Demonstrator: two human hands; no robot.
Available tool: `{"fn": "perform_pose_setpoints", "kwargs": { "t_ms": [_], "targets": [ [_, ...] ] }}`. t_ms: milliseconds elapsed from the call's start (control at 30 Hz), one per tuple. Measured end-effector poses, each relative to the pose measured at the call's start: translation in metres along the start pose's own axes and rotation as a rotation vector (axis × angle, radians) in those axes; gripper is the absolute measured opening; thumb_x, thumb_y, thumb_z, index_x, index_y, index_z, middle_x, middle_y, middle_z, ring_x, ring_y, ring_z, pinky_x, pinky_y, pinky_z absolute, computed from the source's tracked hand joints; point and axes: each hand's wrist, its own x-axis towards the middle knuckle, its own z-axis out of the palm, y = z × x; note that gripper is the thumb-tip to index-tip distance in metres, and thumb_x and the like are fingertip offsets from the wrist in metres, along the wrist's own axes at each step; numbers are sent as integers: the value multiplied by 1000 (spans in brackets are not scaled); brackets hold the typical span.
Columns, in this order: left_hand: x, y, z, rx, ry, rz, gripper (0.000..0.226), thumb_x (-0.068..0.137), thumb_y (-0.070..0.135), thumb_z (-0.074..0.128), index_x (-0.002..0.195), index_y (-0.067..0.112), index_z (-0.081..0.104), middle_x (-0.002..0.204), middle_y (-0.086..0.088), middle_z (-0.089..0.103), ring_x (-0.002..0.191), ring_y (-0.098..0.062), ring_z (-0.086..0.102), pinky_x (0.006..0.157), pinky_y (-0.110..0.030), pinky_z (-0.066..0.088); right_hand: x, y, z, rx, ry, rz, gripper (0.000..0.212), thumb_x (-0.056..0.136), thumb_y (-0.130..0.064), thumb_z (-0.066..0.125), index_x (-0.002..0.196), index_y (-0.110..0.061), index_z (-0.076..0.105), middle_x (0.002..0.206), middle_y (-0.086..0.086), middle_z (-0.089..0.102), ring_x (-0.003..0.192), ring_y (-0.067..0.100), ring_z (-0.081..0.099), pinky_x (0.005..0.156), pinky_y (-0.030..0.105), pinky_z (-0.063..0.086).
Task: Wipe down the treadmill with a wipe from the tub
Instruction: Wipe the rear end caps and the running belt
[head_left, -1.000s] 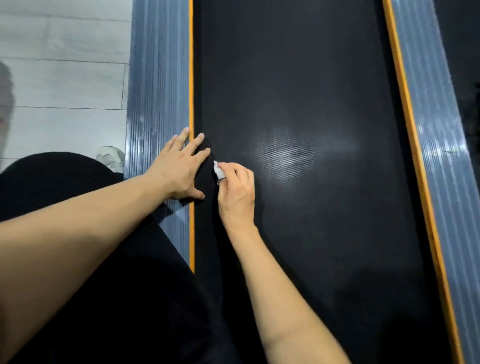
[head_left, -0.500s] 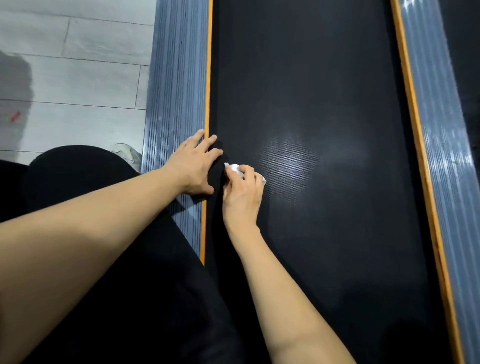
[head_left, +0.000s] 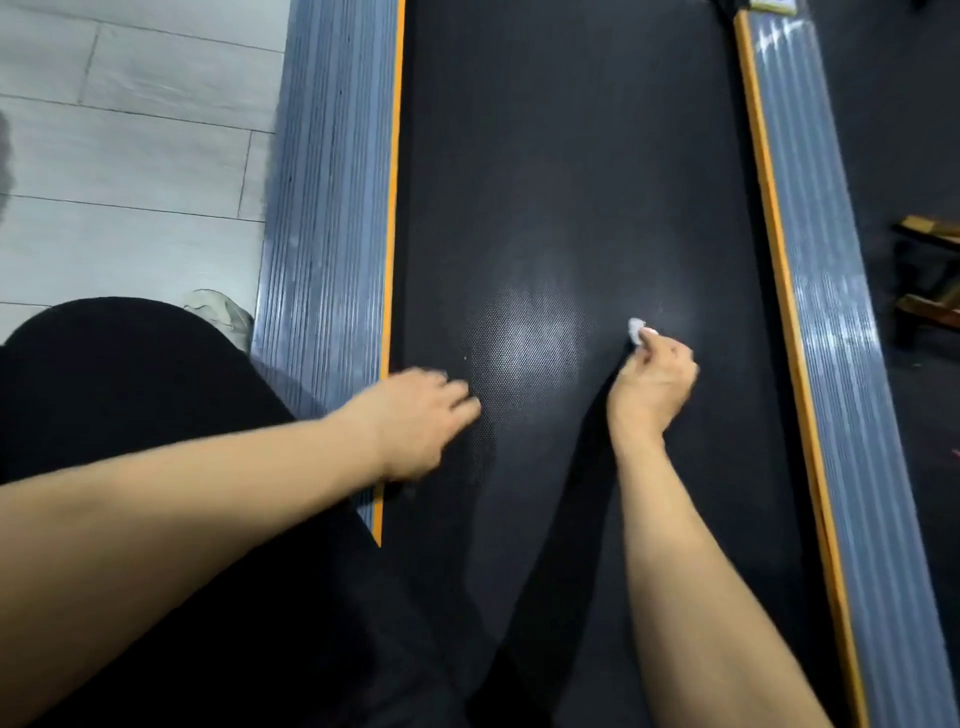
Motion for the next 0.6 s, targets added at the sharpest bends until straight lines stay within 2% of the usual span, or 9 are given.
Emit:
{"fn": "perform_pose_setpoints", "kwargs": {
  "t_ms": [67,100,167,267,333,367,467,533,600],
  "targets": [
    [-9,19,12,-22,-220,18,70,103,37,41,163,21,9,169,-19,1,153,-36,20,118,-44,33,-27,-55,22,150,-123,-283,40,77,6,59,102,-17,78,95,7,74,89,25,61,84,38,51],
    [-13,22,16,-13,-271,13,72,104,39,41,164,23,2,169,-17,-9,156,-35,10,121,-44,29,-46,-84,31,244,-223,-437,41,76,8,60,103,-17,78,96,6,74,91,19,61,87,34,51],
    [-14,18,20,-14,-303,-5,77,103,42,43,163,24,-2,170,-14,-10,157,-34,3,125,-44,20,-86,-127,40,339,-425,-618,38,83,7,59,109,-15,77,103,6,71,96,19,61,90,30,51],
    [-13,14,20,-63,-349,-33,79,102,45,43,163,26,-4,170,-11,-6,157,-32,-1,127,-43,10,-105,-139,36,349,-551,-673,29,92,-1,58,112,-15,74,108,4,66,102,22,56,90,23,46],
    [-11,17,20,-51,-371,-42,80,102,45,44,163,28,-6,170,-10,-13,157,-31,-3,127,-42,10,-95,-135,30,362,-554,-656,28,92,-2,58,111,-15,73,109,1,67,102,21,58,92,27,47],
    [-11,17,20,-58,-374,-39,80,103,44,44,163,29,-7,169,-9,-17,157,-31,-4,127,-41,11,-88,-134,27,397,-520,-576,28,91,-1,58,110,-15,74,109,0,68,102,19,61,93,29,49],
    [-13,14,17,-94,-378,-38,77,104,39,42,162,31,-8,167,-6,-24,157,-28,-6,127,-41,12,-75,-128,15,571,-397,-192,26,92,0,59,107,-16,74,110,-3,69,102,9,64,88,19,49],
    [-14,14,15,-92,-379,-38,76,104,38,42,162,31,-8,167,-5,-25,157,-28,-6,127,-41,13,-79,-124,5,604,-409,-167,27,93,0,58,106,-17,74,111,-4,69,105,10,64,85,13,47],
    [-14,14,15,-88,-380,-40,76,104,38,42,162,31,-8,167,-5,-24,157,-28,-5,127,-42,15,-84,-120,3,649,-446,-176,28,93,1,57,106,-17,73,111,-6,68,105,11,64,86,17,50]
  ]
}}
